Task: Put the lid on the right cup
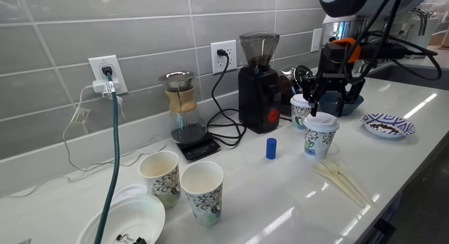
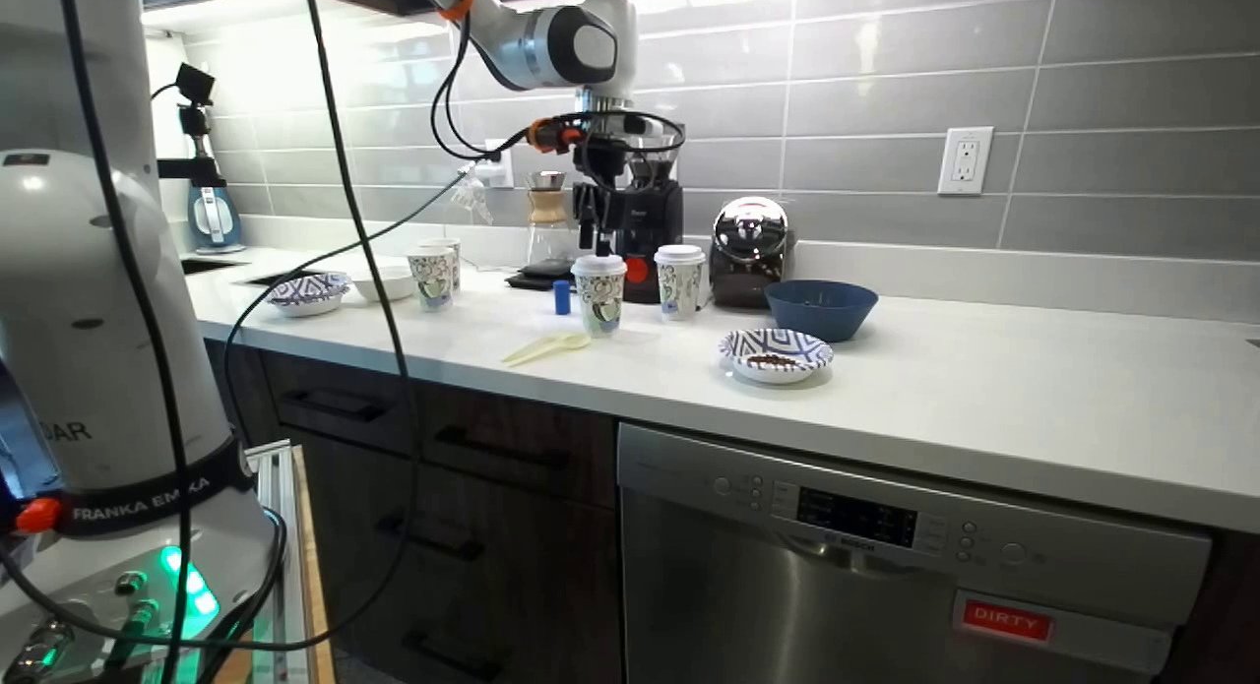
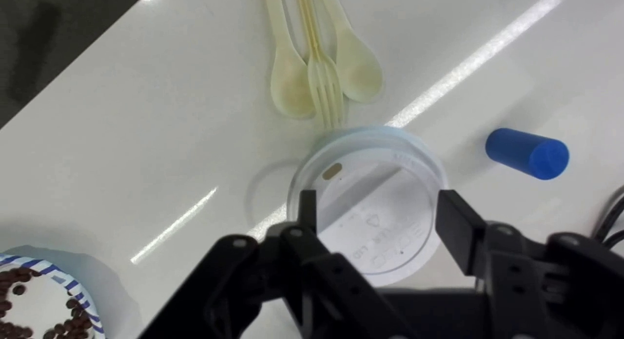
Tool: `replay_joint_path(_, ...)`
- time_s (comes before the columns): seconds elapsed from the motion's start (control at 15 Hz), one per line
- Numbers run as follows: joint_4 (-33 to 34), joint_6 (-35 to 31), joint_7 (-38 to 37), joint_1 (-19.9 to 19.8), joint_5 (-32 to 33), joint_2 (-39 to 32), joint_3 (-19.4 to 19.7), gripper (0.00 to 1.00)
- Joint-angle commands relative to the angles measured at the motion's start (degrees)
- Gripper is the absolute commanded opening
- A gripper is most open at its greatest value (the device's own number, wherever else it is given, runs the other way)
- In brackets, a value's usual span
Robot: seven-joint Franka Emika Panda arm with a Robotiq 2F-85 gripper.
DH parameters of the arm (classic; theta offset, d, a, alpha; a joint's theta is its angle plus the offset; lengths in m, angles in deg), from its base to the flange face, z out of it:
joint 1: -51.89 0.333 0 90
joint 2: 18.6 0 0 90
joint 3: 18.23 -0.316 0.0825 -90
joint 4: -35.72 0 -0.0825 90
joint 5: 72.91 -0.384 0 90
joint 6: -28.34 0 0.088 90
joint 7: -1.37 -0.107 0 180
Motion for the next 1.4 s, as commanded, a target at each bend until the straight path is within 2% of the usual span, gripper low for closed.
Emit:
replay_joint_path(0.0, -1.52, -1.92, -0.82, 0.37, 2.62, 1.52, 0.01, 0.64)
replay_joint_path(0.4, -1.67, -3.78, -0.9, 0.62, 3.65, 1.16, -0.22, 0.7)
replay_joint_path(0.93, -2.29, -5.16, -0.64, 0.71, 3.55, 0.63, -0.3, 0.65)
replay_joint_path(1.33, -2.67, -5.4, -0.36, 0.61, 3.63, -0.43, -0.16, 0.68)
